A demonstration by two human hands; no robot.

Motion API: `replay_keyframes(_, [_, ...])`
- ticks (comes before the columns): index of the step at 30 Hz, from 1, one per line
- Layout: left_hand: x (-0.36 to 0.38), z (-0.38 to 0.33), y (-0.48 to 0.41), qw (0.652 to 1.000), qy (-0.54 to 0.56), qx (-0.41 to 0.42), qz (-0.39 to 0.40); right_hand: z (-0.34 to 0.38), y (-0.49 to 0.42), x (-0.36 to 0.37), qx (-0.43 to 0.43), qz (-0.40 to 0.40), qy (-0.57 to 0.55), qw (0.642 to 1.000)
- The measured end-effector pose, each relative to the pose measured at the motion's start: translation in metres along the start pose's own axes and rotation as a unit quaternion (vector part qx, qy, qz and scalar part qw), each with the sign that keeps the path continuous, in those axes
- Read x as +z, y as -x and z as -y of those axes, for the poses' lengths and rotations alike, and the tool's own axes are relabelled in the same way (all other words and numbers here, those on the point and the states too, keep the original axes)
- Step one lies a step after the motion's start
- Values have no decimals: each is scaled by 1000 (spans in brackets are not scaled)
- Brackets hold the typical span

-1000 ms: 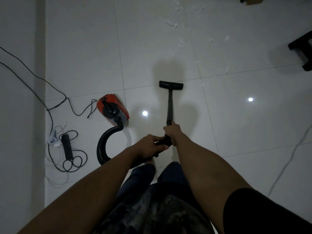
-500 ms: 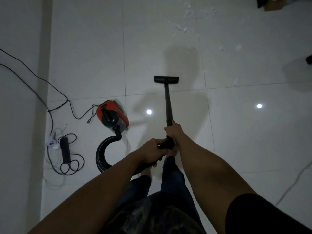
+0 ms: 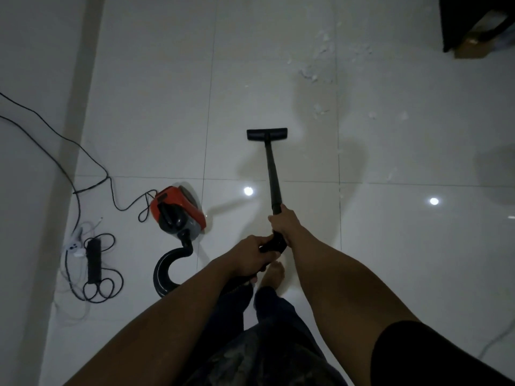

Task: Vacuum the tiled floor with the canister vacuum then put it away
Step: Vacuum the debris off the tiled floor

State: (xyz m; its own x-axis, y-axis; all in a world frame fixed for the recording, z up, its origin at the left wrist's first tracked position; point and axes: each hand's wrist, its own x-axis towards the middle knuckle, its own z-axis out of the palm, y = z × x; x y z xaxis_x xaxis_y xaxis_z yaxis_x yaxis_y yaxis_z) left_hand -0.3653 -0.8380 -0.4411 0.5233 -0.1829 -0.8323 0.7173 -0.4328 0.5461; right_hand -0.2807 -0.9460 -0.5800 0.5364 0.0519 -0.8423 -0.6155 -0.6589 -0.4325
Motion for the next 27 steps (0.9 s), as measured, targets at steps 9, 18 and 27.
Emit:
replay_keyframes(9, [-85,-57,-64,1000,-3,-2,14,94,-60,-37,-4,-11,12,1000])
replay_keyframes(18, [-209,-123,-133,999,-27,12,17,213,-146,-68,9,-26,-46,999])
replay_keyframes(27, [-280,-185,-180,1000,6,-9,21,304,-193,-106,-2,-73,48,996])
